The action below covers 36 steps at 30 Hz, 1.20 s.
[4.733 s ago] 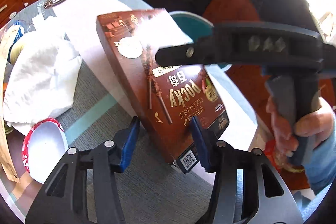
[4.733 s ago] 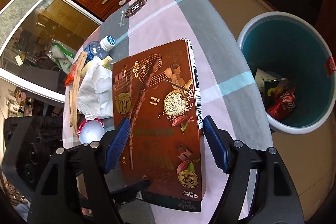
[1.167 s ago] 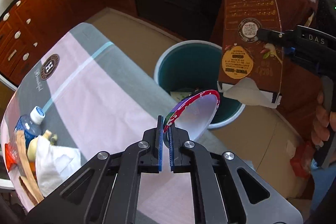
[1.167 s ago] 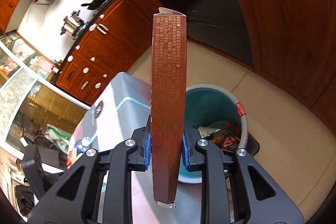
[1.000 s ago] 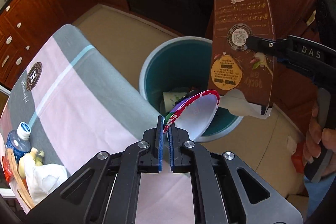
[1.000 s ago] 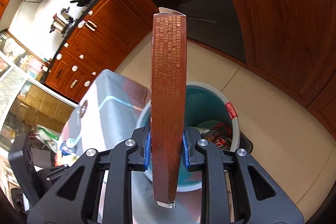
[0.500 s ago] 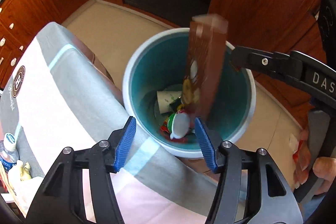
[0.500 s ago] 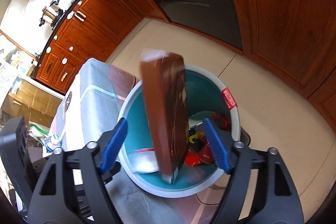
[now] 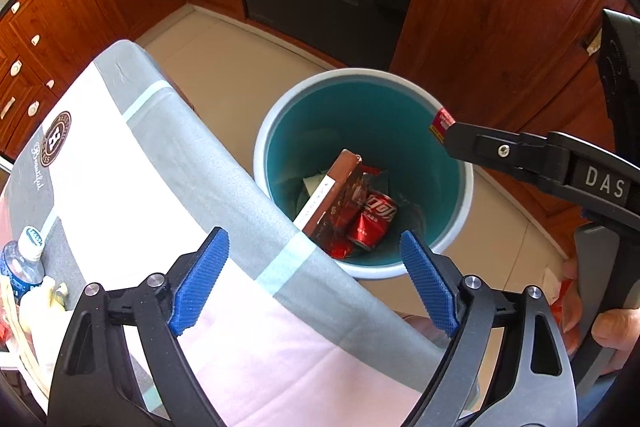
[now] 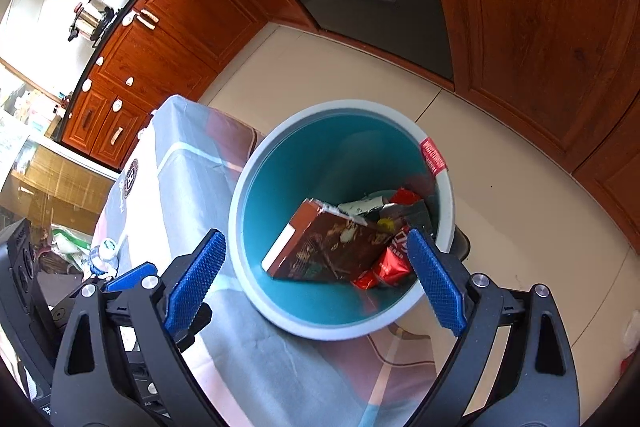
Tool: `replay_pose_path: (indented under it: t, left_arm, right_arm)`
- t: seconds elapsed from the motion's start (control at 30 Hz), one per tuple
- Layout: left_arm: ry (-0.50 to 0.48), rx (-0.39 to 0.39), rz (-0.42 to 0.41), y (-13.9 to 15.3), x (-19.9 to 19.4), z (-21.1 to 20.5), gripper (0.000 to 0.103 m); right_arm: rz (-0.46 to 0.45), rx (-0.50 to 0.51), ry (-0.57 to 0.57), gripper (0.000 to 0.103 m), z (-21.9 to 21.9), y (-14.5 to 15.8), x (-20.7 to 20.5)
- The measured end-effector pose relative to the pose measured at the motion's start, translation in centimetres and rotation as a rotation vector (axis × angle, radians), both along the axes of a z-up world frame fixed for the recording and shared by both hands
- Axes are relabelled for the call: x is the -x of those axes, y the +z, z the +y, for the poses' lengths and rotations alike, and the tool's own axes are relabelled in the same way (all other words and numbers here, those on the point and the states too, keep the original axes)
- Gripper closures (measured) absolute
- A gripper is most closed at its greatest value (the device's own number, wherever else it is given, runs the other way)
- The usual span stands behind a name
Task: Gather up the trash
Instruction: 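Move both tools back over the table toward the paper bag and tissue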
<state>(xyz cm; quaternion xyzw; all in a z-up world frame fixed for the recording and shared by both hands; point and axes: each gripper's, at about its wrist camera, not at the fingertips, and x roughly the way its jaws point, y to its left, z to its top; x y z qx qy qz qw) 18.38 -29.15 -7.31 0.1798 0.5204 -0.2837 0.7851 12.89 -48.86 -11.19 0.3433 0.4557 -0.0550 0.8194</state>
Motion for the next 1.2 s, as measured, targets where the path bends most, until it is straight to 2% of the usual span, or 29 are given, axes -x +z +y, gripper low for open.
replay_pose_path:
  t: [0.13,0.43,0.63,0.7,0.77,0.97,1.2]
  left_arm:
    - [0.015,0.023,-0.023,1.6,0.9,0.9,0.011]
    - [0.072,0.090,-0.068,4.8,2.4,6.1,0.010]
    - [0.137,0.153,-0.102,6.6,3.3,11.4,0.007]
    - [0.166,0.176,-0.111,7.1,3.4,13.4,0.007]
    - [0.195,0.195,-0.117,7.6,3.4,15.7,0.007]
    - [0.283,0.196,-0.128,7.1,2.9,22.4,0.006]
    - [0.377,0.131,-0.125,4.7,2.0,30.8,0.006]
  right_arm:
    - [-0.006,0.007,0.022,0.015,1.2,1.1,0.3]
    - [-0.048,0.056,0.107,0.015,5.8,5.2,0.7]
    - [-0.076,0.096,0.192,0.015,10.5,8.1,0.6]
    - [-0.082,0.105,0.226,0.009,12.3,8.8,0.4]
    - [-0.090,0.116,0.258,0.009,14.4,9.3,0.0]
    - [-0.082,0.116,0.367,0.009,20.5,9.7,-1.4]
    - [-0.016,0.087,0.478,0.008,27.7,7.2,-4.2]
